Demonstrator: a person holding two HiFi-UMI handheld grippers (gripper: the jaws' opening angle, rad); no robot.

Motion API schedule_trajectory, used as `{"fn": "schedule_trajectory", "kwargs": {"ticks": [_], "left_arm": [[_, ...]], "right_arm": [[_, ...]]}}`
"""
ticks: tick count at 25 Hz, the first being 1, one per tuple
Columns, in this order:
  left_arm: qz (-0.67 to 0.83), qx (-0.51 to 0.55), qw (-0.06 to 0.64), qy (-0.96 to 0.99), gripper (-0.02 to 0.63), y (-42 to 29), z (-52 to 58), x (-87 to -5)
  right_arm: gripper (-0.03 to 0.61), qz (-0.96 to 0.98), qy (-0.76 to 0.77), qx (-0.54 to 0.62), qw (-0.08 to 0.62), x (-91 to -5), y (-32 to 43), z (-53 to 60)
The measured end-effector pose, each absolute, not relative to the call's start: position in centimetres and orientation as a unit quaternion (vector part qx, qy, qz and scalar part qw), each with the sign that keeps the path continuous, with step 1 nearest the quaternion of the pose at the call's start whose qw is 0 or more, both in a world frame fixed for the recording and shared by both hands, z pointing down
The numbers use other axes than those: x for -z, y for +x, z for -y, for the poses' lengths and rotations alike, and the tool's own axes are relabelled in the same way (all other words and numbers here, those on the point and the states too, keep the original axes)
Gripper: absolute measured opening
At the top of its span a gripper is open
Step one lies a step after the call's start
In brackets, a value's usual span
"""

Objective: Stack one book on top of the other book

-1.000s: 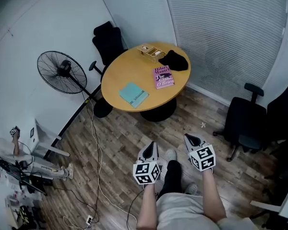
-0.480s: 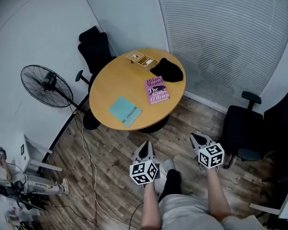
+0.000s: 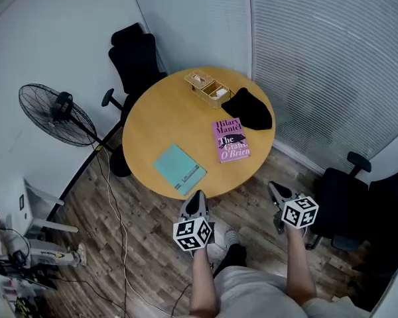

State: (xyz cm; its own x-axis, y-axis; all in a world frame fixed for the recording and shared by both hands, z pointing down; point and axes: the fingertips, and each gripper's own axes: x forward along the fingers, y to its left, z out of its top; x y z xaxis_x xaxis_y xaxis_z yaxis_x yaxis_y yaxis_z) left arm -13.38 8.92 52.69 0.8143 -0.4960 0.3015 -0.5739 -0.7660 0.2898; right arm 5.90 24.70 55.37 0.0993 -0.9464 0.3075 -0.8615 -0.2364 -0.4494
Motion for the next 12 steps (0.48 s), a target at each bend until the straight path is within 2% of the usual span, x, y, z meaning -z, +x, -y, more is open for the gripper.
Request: {"fn": "schedule_trajectory", "kwargs": {"ticks": [6,12], "left_arm": [[0.286,-0.113,0.191,0.932,0.026,-10.9,-2.0,-53.2],[0.270,-0.109,0.196,0.936,0.026,-8.1,3.5,-53.5]], "right_arm": [[0.020,-0.620,-0.728,0.284,0.067,-56.1,7.6,-17.4],[0.020,-0.620,-0.722,0.294,0.091,-56.6,10.1,-12.0]]}}
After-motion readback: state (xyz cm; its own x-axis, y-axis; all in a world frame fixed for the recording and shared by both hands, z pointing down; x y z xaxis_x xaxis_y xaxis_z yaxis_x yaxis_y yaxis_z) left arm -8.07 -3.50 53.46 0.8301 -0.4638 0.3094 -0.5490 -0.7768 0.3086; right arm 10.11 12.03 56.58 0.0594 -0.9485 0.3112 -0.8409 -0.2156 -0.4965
